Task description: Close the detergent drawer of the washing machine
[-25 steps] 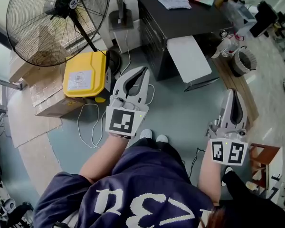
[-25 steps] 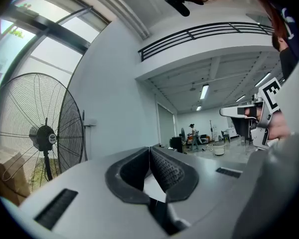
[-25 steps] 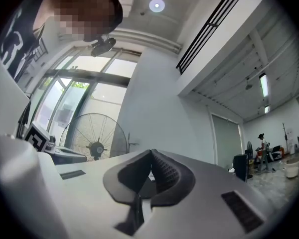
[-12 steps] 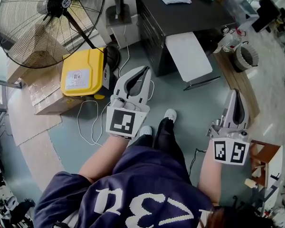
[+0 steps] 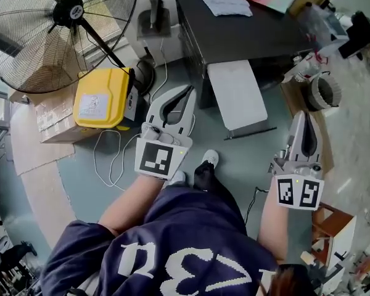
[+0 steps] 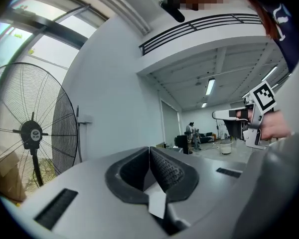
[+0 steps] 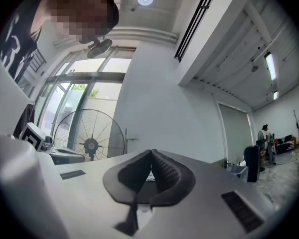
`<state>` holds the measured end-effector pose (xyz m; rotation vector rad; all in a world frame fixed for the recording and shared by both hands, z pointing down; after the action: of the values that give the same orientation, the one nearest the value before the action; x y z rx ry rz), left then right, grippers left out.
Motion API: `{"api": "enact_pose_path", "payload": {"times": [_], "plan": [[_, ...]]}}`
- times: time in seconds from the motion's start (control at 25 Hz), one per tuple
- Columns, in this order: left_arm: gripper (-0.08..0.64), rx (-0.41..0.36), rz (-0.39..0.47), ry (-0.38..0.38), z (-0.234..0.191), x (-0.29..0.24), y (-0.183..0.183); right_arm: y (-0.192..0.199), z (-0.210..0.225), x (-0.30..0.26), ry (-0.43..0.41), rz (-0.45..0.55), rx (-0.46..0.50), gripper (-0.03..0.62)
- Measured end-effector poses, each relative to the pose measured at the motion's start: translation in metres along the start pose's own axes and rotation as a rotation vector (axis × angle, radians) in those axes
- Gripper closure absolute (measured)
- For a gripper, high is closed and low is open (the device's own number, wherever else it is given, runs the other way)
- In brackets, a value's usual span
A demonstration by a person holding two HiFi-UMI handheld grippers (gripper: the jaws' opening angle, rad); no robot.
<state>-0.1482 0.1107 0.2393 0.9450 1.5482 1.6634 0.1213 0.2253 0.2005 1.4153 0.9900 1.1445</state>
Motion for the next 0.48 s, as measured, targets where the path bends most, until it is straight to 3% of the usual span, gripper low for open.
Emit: {"api": "enact_pose_path", "payload": {"times": [0.24,0.48], "plan": [[0.538,0.035,-0.019,-0.05,0.031,-0.048,0.013,0.017,0.067,-0.039,-0.085,0.0,-0.012,0.577],[0.538,0.039,-0.052,-0.076,0.051,-0.066,0.03,0.038,0.107,-0.056,-0.125,-0.007,-0.055,0.575]]}}
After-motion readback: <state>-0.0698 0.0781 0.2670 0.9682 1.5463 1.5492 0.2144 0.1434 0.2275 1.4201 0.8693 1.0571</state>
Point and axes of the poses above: the fingertips, and each gripper's own axes: x backward along the fingers, z to its right, y out of its underside, the point moved 8 cm from there along x, backward along the fingers, and after that the axes turned 12 degrees about -y, right-handed, at the moved point
